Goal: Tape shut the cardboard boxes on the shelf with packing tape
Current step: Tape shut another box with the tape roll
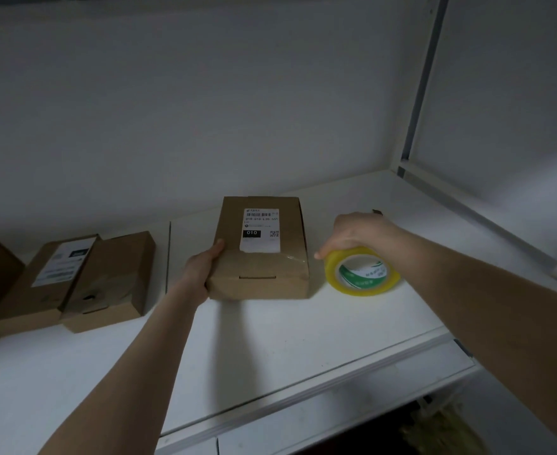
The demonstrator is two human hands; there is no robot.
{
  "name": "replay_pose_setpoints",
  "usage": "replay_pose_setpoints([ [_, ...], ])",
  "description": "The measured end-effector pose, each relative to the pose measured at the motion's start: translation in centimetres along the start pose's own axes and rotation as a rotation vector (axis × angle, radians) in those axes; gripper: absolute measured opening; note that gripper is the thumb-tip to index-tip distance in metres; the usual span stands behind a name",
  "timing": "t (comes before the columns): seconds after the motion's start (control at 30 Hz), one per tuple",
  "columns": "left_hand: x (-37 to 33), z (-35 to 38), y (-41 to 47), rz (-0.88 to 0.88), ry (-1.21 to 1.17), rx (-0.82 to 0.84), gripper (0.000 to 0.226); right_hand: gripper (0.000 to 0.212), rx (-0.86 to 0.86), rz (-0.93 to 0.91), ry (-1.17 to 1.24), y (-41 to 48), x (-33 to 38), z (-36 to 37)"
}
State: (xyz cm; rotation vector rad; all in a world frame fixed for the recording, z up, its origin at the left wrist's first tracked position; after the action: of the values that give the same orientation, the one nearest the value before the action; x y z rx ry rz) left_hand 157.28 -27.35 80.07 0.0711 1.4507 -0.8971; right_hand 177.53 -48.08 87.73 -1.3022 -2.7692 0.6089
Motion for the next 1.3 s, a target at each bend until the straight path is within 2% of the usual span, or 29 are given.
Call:
replay_pose_setpoints([
  [0.1, -0.4, -0.3, 0.4, 0.077, 0.075, -0.022, 0.036, 0.060, 0.021, -0.003, -0.030, 0.4, 1.0, 0.9],
  [0.17, -1.2, -0.7, 0.7, 0.189, 0.236, -0.052, 0.043, 0.059, 0.021, -0.004, -0.049, 0.7, 1.5, 1.1],
  [0.27, -3.2, -0.2, 0.2, 0.418, 0.938, -0.171, 0.049, 0.059, 0.021, 0.007, -0.062, 0.8, 1.8, 1.2],
  [0.33, -4.1, 2.7, -1.8, 0.626, 1.235, -0.212, 0.045, 0.058, 0.019, 0.009, -0.071, 0.9, 2.0, 1.2],
  [0.4, -2.3, 8.0, -4.1, 0.803, 1.350, -0.012, 0.046, 0.058, 0.013, 0.001, -0.073, 1.0, 2.2, 1.3],
  [0.43, -0.4, 10.8, -5.3, 0.833, 1.402, 0.119, 0.060, 0.060, 0.002, -0.002, -0.071, 1.1, 2.3, 1.2],
  [0.47, 1.8, 12.7, -6.0, 0.800, 1.476, 0.208, 0.077, 0.063, -0.012, -0.003, -0.067, 1.2, 2.3, 1.1],
  [0.53, 4.2, 14.4, -6.7, 0.725, 1.615, 0.215, 0.103, 0.065, -0.023, -0.005, -0.059, 1.3, 2.2, 1.1],
  [0.63, 4.5, 14.4, -6.4, 0.746, 1.694, 0.143, 0.102, 0.059, 0.002, -0.036, 0.017, 1.1, 1.4, 1.5],
  [0.77, 4.1, 14.3, -6.1, 0.760, 1.698, 0.136, 0.101, 0.062, 0.078, -0.110, 0.281, 0.3, -1.6, 1.6],
  [0.93, 4.0, 14.2, -6.5, 0.802, 1.692, 0.140, 0.089, 0.066, 0.012, -0.135, 0.457, 0.2, -3.5, 2.6],
  [1.07, 4.0, 14.2, -6.6, 0.789, 1.711, 0.122, 0.077, 0.064, -0.063, -0.150, 0.490, 0.5, -2.9, 2.1],
  [1.2, 3.9, 15.0, -6.7, 0.709, 1.662, 0.037, 0.073, 0.064, -0.078, -0.148, 0.501, 0.1, -3.0, 2.0],
  [1.3, 4.1, 15.2, -6.6, 0.728, 1.694, 0.001, 0.068, 0.064, -0.104, -0.143, 0.495, 0.3, -3.1, 1.7],
])
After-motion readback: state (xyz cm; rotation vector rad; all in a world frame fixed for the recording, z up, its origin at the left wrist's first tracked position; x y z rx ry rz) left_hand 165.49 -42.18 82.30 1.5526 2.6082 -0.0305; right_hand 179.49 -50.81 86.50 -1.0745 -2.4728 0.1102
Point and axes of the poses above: each hand's wrist, its own y-axis towards the middle knuckle, its own z-axis out of the palm, x = y × z, the point moved 10 cm from there along y, towards the middle knuckle, and after that the axes turned 11 degrees about -y, right-handed, at the moved point
